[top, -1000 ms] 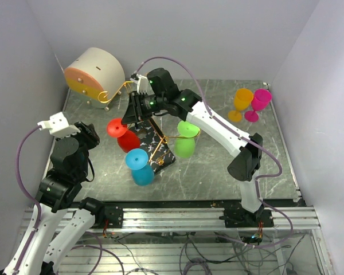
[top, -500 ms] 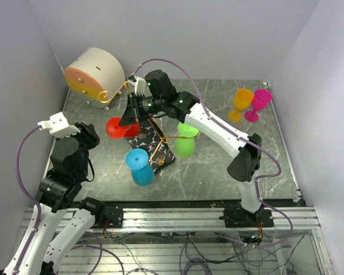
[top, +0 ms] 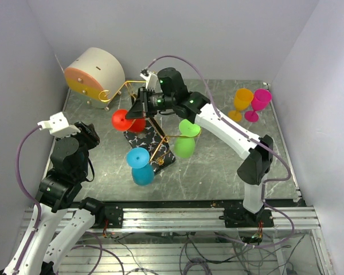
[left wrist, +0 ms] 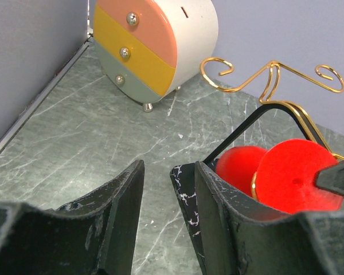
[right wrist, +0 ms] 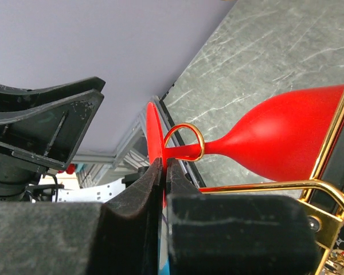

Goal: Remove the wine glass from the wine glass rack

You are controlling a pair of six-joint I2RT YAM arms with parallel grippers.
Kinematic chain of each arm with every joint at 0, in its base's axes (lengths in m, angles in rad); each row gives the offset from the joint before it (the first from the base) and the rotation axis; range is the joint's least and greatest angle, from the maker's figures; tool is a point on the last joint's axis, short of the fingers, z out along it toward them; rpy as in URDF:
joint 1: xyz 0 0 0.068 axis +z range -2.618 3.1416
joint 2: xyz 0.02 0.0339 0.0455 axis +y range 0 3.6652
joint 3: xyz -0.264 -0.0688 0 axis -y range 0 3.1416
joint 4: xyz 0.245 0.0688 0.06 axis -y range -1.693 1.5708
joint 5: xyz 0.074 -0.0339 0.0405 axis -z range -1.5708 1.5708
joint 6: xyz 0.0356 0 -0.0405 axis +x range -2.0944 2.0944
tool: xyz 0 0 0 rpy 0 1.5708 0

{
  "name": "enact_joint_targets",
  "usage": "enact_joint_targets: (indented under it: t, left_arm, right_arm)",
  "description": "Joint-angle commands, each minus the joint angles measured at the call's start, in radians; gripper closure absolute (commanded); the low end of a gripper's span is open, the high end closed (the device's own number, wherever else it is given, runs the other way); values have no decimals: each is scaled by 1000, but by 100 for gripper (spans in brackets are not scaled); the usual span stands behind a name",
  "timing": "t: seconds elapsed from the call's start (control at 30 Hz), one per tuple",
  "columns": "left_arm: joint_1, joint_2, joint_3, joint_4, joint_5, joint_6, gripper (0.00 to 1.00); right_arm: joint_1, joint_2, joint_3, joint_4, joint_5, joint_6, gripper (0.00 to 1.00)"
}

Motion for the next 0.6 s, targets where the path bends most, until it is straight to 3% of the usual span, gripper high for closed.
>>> enact_joint_targets:
  t: [0.0,0.57]
  left_arm:
    - [2,1,-6,11,-5,-6,49]
    - [2,9,-3,11,-8,-5,48]
  right_arm:
    - [-39,-89,-67,92,2,37,100]
    - [-70,-19,-56,220,-151,133,100]
